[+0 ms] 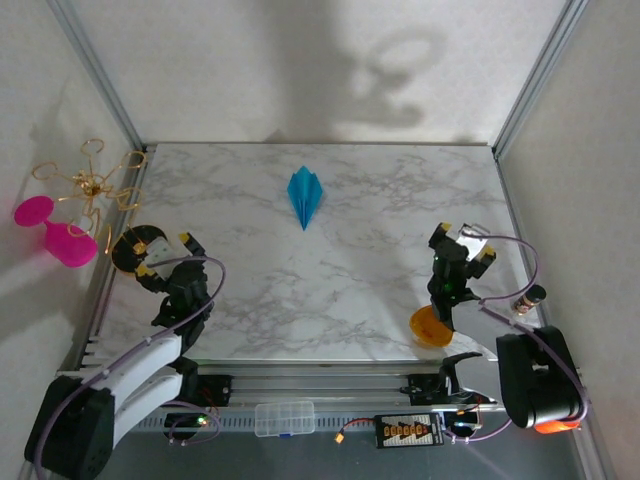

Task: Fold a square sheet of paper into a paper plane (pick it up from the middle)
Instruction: Reset both arms

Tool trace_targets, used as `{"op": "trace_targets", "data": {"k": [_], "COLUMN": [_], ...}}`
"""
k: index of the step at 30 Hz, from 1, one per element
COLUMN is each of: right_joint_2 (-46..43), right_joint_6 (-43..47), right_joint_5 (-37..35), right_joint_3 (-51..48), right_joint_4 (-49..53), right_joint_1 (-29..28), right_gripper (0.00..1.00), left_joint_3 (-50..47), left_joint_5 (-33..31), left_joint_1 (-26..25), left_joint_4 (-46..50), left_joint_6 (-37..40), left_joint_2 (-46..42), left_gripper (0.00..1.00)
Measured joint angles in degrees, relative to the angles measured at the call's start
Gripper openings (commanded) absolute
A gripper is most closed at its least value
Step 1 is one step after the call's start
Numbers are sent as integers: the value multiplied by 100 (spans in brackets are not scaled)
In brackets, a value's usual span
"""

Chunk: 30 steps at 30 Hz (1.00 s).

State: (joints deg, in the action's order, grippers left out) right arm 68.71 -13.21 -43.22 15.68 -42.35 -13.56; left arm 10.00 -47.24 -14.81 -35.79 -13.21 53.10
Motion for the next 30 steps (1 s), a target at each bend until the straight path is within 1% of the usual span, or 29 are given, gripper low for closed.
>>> {"op": "trace_targets", "data": {"k": [3, 5, 8, 13, 16, 19, 22, 30], "right_joint_2": [258, 481, 859, 1390, 1510, 1657, 1773, 1812], "right_joint_6": [402, 697, 1088, 1388, 1412, 1410, 1412, 1384], "right_joint_5": [575, 1016, 1611, 2474, 2846, 3080, 3202, 3449], "right_joint_3": [-372, -520, -608, -654, -660, -656, -601, -452], "right_joint_4": [-804, -1318, -2074, -3182, -3536, -3812, -3930, -3611], "right_joint_1": [133, 234, 337, 601, 737, 822, 852, 1012], "right_gripper": [99, 99, 99, 99, 99, 99, 99, 99], "left_joint_3": [-162, -203, -256, -262, -260, -260, -254, 229], "left_joint_5": [702, 1333, 2299, 3504, 4024, 4330, 4448, 4321], "left_joint_1": [407, 713, 1036, 1215, 1257, 1257, 1257, 1209], "left_joint_4": [-603, -1117, -1961, -3008, -3475, -3827, -4015, -3915], "left_joint_6": [254, 398, 575, 743, 815, 881, 896, 898], "left_joint_2": [505, 850, 1416, 2168, 2640, 3095, 3314, 3486], "left_gripper": [99, 99, 99, 99, 99, 99, 99, 99]}}
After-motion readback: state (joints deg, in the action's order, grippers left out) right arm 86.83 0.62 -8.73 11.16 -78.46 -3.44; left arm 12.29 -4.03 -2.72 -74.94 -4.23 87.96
